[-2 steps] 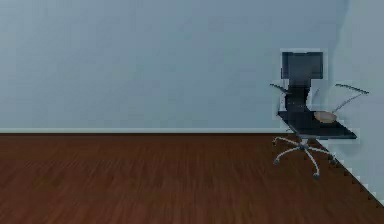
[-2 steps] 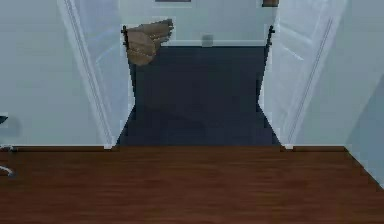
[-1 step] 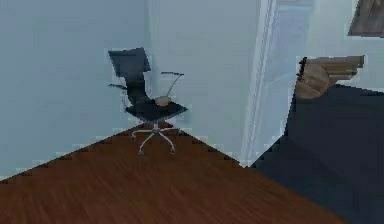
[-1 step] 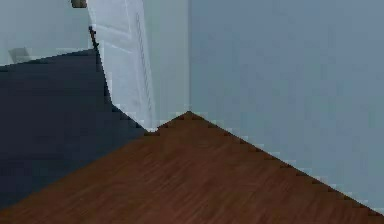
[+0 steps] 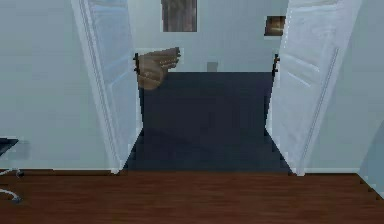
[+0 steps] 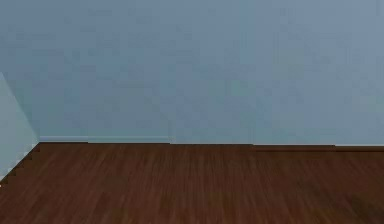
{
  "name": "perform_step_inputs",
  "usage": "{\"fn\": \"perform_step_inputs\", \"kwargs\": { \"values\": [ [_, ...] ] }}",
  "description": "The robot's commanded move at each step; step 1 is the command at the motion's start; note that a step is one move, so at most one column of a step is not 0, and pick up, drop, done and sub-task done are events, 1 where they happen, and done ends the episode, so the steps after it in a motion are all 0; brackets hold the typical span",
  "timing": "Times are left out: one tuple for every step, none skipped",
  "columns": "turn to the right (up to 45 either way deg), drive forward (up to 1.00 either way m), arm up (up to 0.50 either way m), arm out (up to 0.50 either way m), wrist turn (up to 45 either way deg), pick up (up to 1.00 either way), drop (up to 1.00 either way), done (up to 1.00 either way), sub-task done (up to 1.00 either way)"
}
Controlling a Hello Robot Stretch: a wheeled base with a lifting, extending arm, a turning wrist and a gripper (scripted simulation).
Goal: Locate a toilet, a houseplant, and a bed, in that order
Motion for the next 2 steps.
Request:
{"fn": "perform_step_inputs", "kwargs": {
  "values": [
    [9.0,0.0,0.0,0.0,0.0,0.0,0.0,0.0,0.0],
    [0.0,1.0,0.0,0.0,0.0,0.0,0.0,0.0,0.0]
  ]
}}
